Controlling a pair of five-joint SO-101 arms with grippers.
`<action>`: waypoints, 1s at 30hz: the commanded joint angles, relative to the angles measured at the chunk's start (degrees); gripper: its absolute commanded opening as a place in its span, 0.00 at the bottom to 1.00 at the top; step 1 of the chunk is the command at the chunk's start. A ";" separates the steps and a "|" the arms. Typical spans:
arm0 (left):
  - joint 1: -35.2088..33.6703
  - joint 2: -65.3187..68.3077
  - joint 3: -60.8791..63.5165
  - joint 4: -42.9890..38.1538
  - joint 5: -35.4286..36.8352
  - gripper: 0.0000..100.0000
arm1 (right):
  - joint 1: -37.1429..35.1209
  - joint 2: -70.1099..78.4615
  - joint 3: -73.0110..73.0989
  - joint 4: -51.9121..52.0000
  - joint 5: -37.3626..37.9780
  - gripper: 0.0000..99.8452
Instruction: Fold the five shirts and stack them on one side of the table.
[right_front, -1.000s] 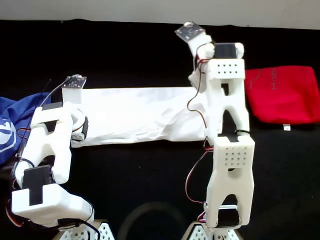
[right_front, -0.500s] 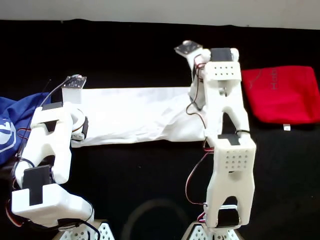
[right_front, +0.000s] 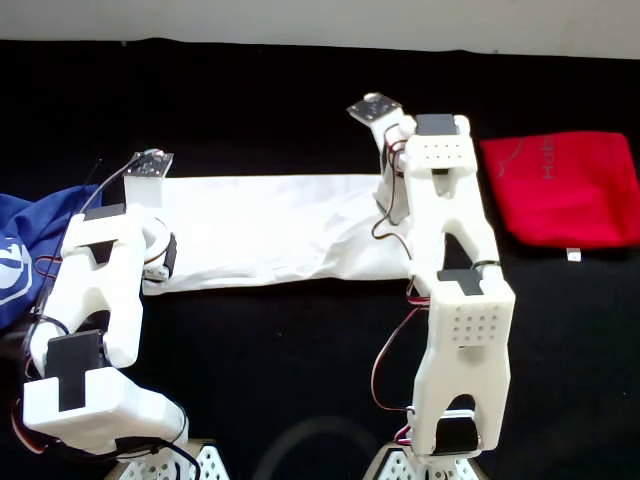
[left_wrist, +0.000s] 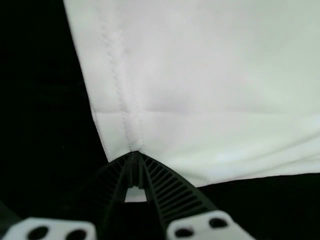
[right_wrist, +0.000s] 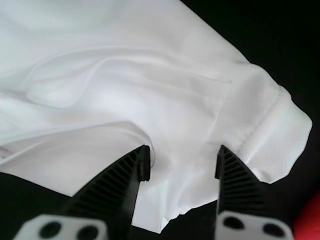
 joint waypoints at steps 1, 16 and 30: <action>-0.57 0.04 -0.04 -1.76 0.44 0.01 | -0.57 -4.44 -0.04 -1.01 -0.35 0.04; -0.57 0.04 -0.04 -1.76 0.44 0.01 | -0.22 -4.18 -12.09 -1.27 -0.35 0.01; -0.57 0.04 -0.04 -1.76 0.44 0.01 | 3.12 3.30 -14.37 -8.22 -0.44 0.01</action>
